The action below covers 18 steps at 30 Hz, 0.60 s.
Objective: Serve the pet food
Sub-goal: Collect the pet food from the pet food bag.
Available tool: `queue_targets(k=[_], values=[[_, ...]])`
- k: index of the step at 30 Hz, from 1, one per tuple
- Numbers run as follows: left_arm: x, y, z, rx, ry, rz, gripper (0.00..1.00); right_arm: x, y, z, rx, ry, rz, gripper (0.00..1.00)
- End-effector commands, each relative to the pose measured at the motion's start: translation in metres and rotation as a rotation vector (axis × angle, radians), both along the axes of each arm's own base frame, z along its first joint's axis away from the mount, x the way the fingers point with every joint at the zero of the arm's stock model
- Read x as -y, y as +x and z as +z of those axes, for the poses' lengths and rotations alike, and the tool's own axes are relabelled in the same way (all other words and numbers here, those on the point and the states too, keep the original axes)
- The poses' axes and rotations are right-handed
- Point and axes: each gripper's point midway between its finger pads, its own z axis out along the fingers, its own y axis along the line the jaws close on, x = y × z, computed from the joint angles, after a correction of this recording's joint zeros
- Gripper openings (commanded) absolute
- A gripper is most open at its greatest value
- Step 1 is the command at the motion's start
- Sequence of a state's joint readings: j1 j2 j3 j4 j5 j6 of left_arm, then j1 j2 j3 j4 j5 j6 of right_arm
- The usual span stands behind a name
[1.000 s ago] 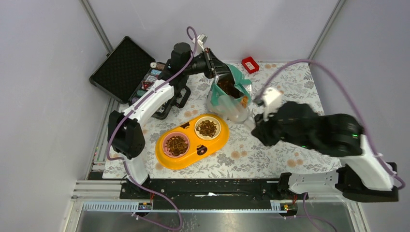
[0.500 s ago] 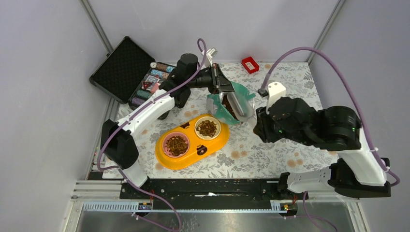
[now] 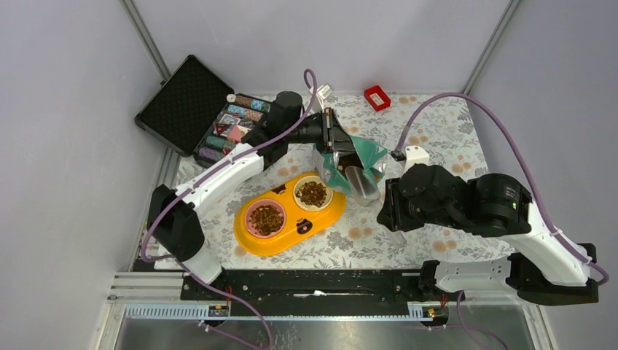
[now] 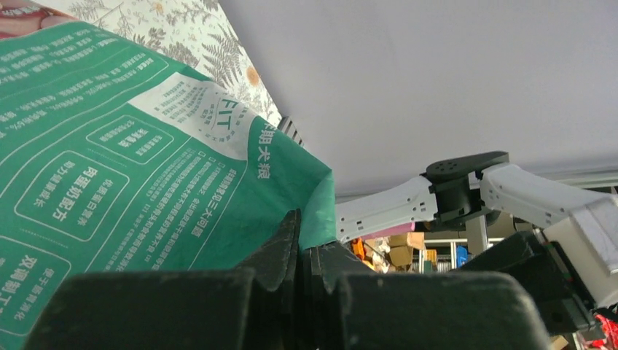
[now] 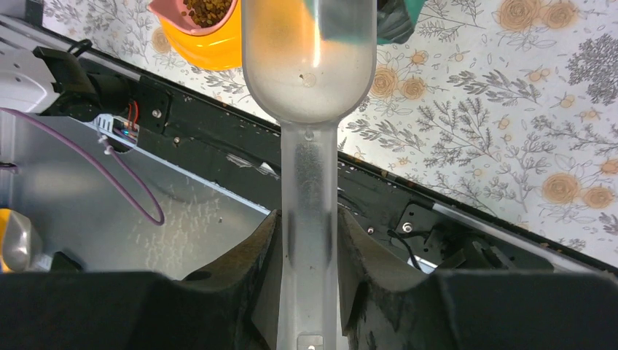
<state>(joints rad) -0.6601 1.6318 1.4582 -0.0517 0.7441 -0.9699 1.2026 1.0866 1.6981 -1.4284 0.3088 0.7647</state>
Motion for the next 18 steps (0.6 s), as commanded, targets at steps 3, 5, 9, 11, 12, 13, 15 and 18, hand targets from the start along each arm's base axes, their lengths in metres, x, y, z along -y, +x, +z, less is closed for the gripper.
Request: queue_targets(k=[3, 5, 9, 11, 12, 13, 15, 18], values=[[-0.004, -0.039, 0.047, 0.178, -0.111, -0.092, 0.00, -0.009, 0.001, 0.001, -0.038, 0.040, -0.072, 0.00], [-0.003, -0.046, 0.045, 0.190, -0.106, -0.103, 0.00, -0.011, -0.002, -0.002, -0.062, 0.020, -0.063, 0.00], [0.003, -0.051, 0.044, 0.192, -0.099, -0.119, 0.00, -0.029, -0.006, -0.013, -0.125, 0.004, -0.038, 0.00], [0.006, -0.055, 0.046, 0.197, -0.102, -0.129, 0.00, -0.036, -0.006, -0.022, -0.151, -0.009, -0.047, 0.00], [0.006, -0.057, 0.046, 0.198, -0.102, -0.135, 0.00, -0.036, -0.005, -0.027, -0.153, -0.027, -0.059, 0.00], [0.007, -0.059, 0.047, 0.202, -0.104, -0.139, 0.00, -0.035, -0.002, -0.030, -0.154, -0.044, -0.076, 0.00], [0.005, -0.063, 0.047, 0.213, -0.103, -0.150, 0.00, -0.031, 0.005, -0.035, -0.160, -0.065, -0.109, 0.00], [0.002, -0.070, 0.049, 0.242, -0.100, -0.160, 0.00, -0.025, 0.015, -0.039, -0.176, -0.052, -0.146, 0.00]])
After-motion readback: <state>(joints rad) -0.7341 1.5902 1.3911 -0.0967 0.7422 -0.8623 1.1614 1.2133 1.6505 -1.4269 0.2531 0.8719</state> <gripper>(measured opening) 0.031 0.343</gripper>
